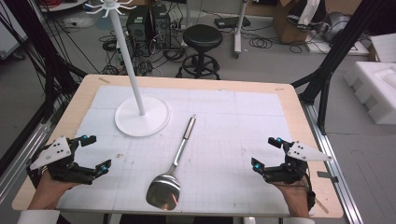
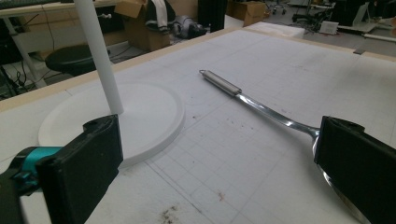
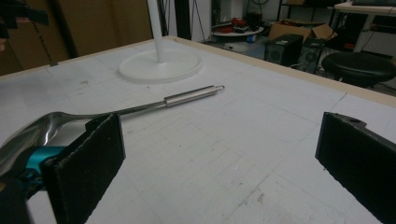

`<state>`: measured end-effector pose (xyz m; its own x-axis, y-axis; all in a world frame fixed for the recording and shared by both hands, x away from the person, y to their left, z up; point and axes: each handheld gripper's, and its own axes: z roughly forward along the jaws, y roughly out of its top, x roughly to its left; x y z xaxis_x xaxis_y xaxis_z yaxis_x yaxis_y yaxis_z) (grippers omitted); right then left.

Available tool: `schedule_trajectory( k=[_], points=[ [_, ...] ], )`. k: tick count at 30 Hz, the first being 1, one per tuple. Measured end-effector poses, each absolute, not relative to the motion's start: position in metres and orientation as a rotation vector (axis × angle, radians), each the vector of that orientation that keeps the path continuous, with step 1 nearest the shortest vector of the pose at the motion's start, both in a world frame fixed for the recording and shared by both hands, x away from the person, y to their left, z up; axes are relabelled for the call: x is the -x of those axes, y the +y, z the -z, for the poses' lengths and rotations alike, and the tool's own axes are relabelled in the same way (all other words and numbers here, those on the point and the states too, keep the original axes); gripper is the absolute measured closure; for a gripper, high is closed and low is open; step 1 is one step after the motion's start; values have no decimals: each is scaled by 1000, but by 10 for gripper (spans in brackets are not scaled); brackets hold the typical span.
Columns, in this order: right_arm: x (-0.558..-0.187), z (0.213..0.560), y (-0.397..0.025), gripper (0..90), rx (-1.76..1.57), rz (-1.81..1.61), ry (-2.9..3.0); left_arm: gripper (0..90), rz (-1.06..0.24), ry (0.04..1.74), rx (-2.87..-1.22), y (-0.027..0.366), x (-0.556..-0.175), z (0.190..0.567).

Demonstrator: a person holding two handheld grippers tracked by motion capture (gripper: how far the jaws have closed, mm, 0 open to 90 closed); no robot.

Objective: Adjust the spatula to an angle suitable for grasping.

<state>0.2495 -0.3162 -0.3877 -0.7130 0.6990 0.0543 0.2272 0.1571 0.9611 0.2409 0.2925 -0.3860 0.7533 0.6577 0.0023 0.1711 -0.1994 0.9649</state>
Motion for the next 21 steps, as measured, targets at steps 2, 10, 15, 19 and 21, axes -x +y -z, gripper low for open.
schedule_trajectory(
  k=[2,10,15,19,21],
  points=[
    [-251,388,-316,4,-868,-1577,2035,17,-503,654,-1748,293,-241,386],
    [-251,390,-319,4,-874,-1580,2046,17,-496,655,-1732,293,-244,389],
    [-250,388,-316,4,-868,-1571,2051,17,-501,628,-1758,291,-246,391],
    [-251,389,-315,3,-869,-1562,2057,17,-489,640,-1786,287,-251,388],
    [-251,389,-315,4,-868,-1568,2058,17,-480,641,-1783,283,-254,384]
  ],
)
